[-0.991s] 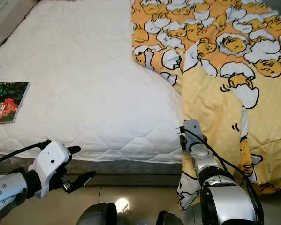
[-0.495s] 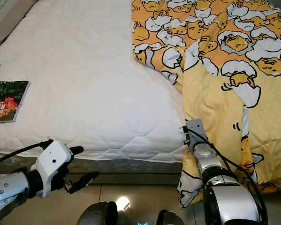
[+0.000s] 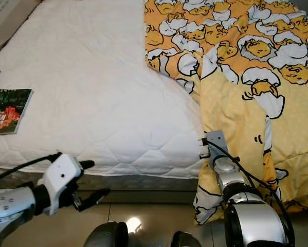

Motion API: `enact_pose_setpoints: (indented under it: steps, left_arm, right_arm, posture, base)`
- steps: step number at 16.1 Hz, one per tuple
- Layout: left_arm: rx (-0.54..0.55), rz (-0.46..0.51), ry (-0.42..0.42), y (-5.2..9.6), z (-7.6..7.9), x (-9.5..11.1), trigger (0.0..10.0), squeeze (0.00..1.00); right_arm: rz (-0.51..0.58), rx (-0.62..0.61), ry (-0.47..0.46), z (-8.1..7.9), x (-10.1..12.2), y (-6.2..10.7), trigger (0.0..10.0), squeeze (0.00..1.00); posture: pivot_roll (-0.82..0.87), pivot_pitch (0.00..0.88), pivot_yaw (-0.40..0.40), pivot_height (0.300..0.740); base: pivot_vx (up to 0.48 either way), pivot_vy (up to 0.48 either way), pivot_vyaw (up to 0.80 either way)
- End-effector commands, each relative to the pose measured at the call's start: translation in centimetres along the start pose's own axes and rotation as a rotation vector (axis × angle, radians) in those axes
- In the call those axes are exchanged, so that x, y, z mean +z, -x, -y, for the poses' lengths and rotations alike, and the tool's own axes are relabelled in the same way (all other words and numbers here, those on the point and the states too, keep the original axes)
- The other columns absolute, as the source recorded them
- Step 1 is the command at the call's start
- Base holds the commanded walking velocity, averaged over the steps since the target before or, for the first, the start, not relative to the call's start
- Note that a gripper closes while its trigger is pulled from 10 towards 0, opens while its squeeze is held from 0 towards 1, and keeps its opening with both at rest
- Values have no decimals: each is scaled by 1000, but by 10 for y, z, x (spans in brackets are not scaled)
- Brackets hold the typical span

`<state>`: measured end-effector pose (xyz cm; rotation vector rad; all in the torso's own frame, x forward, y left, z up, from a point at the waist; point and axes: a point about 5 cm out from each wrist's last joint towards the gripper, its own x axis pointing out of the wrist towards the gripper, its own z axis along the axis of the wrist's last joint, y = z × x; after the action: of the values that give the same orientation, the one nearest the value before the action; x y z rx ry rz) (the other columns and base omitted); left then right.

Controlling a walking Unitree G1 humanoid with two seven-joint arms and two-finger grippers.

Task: Clean up the room

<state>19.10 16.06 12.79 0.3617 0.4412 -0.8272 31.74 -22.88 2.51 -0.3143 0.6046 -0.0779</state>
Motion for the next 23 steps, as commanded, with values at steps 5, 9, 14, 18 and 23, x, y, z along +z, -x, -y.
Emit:
enact_pose_setpoints:
  steps: [5, 9, 14, 18, 23]
  left_arm:
    - [16, -9, -29, -18, -15, -12, 10000, 294]
    - [45, 17, 13, -28, -24, -16, 10000, 298]
    - [47, 53, 7, -41, -28, -14, 10000, 298]
    - [56, 33, -18, -44, -33, -20, 10000, 298]
    - [75, 37, -24, -43, -39, -22, 10000, 298]
  right_arm:
    - [61, 155, -24, -22, 10, 0, 0, 0]
    - [135, 379, -5, -44, 17, 4, 0, 0]
    - [212, 937, 44, -73, 13, 29, 0, 0]
    - [262, 1365, 6, -82, 12, 71, 0, 0]
    - [220, 1571, -13, -84, 7, 102, 0, 0]
  posture:
    - [210, 0, 9, 740]
    - [103, 0, 46, 740]
    - [69, 0, 47, 740]
    - [80, 0, 30, 740]
    - [98, 0, 20, 740]
  base:
    - [0, 0, 0]
    - [0, 0, 0]
    - [0, 0, 0]
    - [0, 0, 0]
    - [0, 0, 0]
